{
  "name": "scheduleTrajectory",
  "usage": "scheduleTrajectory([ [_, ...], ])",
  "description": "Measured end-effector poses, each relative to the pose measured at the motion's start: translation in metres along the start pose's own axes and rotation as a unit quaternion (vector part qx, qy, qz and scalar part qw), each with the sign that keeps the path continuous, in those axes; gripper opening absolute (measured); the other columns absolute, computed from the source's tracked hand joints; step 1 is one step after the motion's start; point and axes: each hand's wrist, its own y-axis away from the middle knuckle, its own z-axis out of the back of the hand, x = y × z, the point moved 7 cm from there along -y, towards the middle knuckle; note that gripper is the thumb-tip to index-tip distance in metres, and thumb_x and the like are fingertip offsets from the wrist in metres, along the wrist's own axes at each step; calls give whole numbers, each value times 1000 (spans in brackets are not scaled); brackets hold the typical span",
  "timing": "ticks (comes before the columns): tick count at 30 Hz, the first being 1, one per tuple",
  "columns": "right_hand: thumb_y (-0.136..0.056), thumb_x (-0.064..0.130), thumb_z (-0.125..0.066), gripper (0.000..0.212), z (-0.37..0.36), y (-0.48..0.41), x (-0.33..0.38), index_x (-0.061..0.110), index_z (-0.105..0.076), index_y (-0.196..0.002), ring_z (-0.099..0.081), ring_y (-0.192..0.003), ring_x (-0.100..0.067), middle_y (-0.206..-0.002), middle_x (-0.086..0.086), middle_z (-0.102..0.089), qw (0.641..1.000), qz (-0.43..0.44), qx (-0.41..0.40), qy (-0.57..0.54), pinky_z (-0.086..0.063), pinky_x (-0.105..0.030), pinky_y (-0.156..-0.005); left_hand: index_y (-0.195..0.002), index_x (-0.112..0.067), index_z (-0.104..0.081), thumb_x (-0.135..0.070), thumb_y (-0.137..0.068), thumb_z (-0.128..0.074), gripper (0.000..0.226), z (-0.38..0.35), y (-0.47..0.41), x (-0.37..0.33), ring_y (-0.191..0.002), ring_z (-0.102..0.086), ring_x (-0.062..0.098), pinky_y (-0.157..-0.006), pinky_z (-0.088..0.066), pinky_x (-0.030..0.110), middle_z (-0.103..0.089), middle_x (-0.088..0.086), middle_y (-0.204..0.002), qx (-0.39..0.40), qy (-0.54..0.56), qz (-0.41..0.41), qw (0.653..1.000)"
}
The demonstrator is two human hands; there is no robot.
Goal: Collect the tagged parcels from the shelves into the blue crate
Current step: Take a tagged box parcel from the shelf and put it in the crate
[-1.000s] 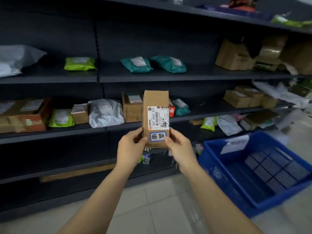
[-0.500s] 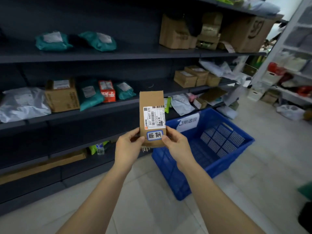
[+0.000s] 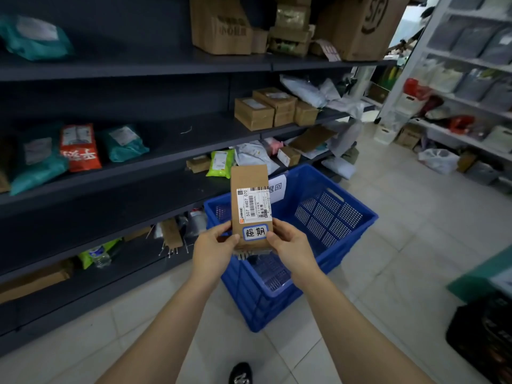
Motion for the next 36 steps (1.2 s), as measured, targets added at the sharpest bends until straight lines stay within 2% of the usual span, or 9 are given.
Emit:
scheduleTrajectory([
  [9,-95,5,-56,32,67,-140,-18,26,-61,-117,-62,-106,-10,-101,16,-66,999,-41,5,17,-51,-34,-97,-125,-16,-64,-8,-87,-67,40,-107,-108,5,-106,-64,18,-96,-52,44,-69,1,-117,10,-2,39,999],
  [12,-95,5,-56,34,84,-183,-24,18,-60,-125,-62,-108,-13,-107,10,-67,998,-54,12,17,-51,-35,-97,-126,-17,-63,-9,-87,-67,40,-137,-140,5,-108,-63,18,-97,-51,45,-67,1,-119,7,-9,59,998],
  [17,-95,2,-55,33,112,-243,-38,13,-59,-126,-62,-109,-17,-113,1,-66,996,-80,32,-3,-51,-37,-97,-126,-14,-63,-7,-88,-66,39,-184,-182,6,-107,-62,18,-97,-51,40,-67,2,-120,-4,-29,78,997],
  [20,-94,1,-55,32,133,-282,-46,12,-60,-125,-62,-105,-15,-110,3,-66,995,-87,48,-5,-51,-35,-95,-128,-13,-62,-8,-89,-64,39,-217,-205,10,-109,-60,18,-98,-49,38,-65,1,-122,-18,-34,96,995],
  [25,-94,1,-55,34,168,-346,-71,11,-60,-126,-62,-107,-17,-111,2,-65,991,-101,85,29,-50,-36,-96,-129,-10,-60,-6,-91,-62,39,-278,-235,28,-110,-60,22,-100,-49,45,-64,3,-121,-57,-9,140,989],
  [27,-94,2,-54,34,181,-372,-82,12,-61,-126,-61,-107,-16,-115,0,-66,989,-97,102,55,-50,-33,-95,-128,-9,-61,-5,-91,-61,38,-301,-245,37,-107,-61,23,-98,-50,46,-64,2,-118,-80,5,162,983],
  [30,-95,3,-53,34,192,-403,-97,13,-61,-126,-61,-104,-14,-114,1,-65,984,-97,125,77,-49,-26,-90,-129,-9,-61,-6,-90,-62,39,-329,-261,53,-110,-62,26,-97,-51,47,-64,8,-125,-106,11,194,975],
  [33,-95,3,-53,33,196,-430,-113,15,-63,-123,-62,-102,-14,-115,-1,-67,979,-108,149,84,-51,-23,-86,-129,-8,-60,-5,-90,-62,39,-347,-279,68,-110,-62,24,-97,-51,43,-64,7,-125,-126,22,223,966],
  [36,-94,2,-53,33,194,-455,-133,16,-64,-122,-63,-97,-11,-114,0,-69,975,-127,161,86,-50,-14,-75,-128,-9,-61,-5,-89,-63,40,-359,-298,87,-109,-62,22,-98,-51,42,-65,4,-122,-137,27,252,958],
])
